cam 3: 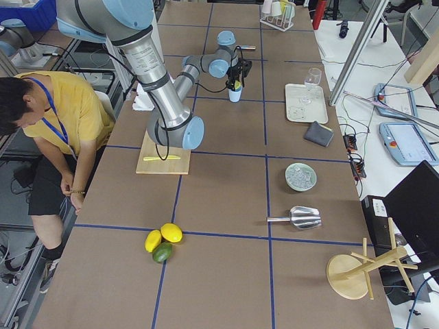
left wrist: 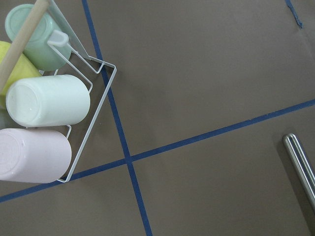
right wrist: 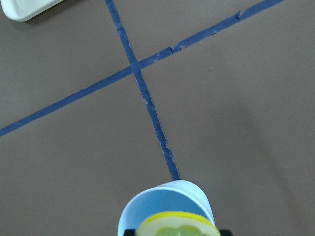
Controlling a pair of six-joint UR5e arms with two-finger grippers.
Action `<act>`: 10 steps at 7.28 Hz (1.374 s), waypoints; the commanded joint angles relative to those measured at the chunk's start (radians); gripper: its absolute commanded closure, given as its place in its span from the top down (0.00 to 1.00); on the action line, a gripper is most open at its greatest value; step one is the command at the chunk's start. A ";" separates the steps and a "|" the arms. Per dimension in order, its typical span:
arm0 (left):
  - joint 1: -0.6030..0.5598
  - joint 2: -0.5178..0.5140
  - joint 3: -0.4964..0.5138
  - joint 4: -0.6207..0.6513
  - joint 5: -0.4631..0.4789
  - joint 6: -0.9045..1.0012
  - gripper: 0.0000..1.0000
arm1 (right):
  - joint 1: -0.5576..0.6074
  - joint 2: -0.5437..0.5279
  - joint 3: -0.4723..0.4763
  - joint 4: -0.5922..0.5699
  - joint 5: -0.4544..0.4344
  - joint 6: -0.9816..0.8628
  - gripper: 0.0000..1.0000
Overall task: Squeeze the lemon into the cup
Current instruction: 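Lower the lemon slice into the blue cup and open the right gripper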
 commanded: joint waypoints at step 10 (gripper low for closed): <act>0.028 0.000 0.003 -0.009 0.002 -0.122 1.00 | 0.085 -0.045 0.043 -0.001 0.134 -0.020 1.00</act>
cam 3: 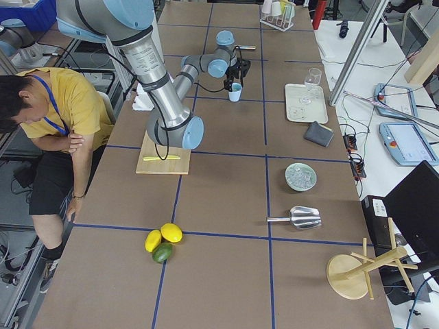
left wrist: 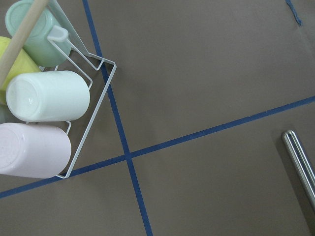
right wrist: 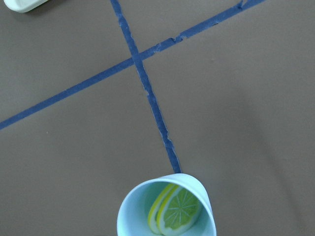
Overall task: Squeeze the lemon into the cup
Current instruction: 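Raise the right gripper away from the cup while the left gripper reaches the steel rod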
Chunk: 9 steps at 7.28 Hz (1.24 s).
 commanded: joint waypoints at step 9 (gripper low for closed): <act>0.582 -0.211 0.232 -0.299 0.141 -0.775 0.94 | 0.381 -0.495 0.176 0.003 0.288 -0.736 1.00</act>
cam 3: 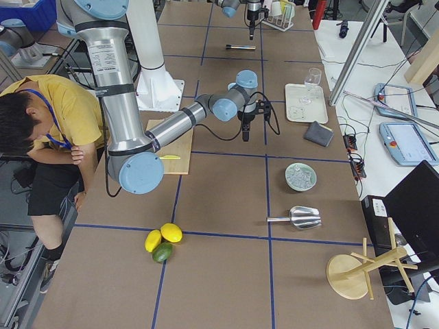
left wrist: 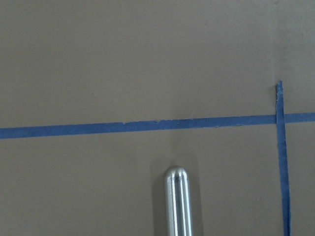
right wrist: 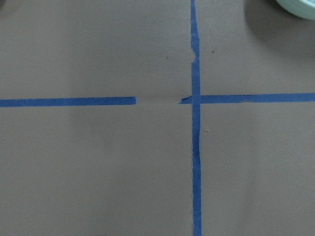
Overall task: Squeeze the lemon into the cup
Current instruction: 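Raise the right gripper away from the cup while the left gripper reaches the steel rod, then grasp the upright steel rod with the left gripper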
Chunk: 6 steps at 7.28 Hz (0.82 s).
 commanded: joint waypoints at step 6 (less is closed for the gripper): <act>0.051 -0.010 0.047 0.008 0.057 -0.009 0.63 | 0.001 -0.007 0.001 0.001 0.002 0.002 1.00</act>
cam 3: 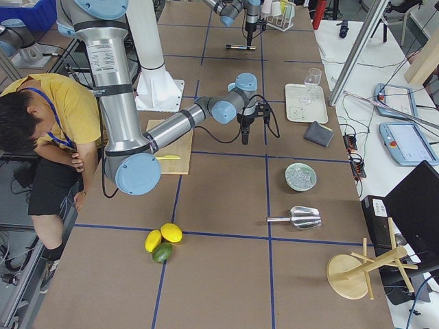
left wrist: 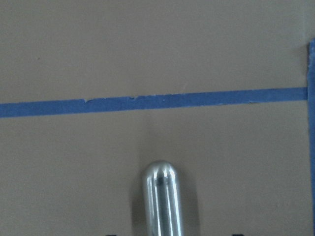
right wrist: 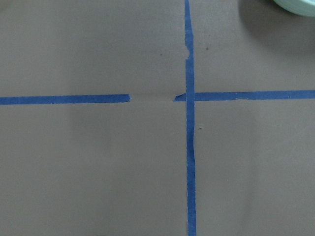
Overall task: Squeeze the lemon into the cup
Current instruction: 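Grasp the upright steel rod with the left gripper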
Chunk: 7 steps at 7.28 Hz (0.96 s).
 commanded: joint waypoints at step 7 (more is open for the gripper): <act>-0.008 -0.002 -0.138 0.039 0.011 -0.005 0.00 | 0.000 0.001 0.006 0.000 0.008 0.005 1.00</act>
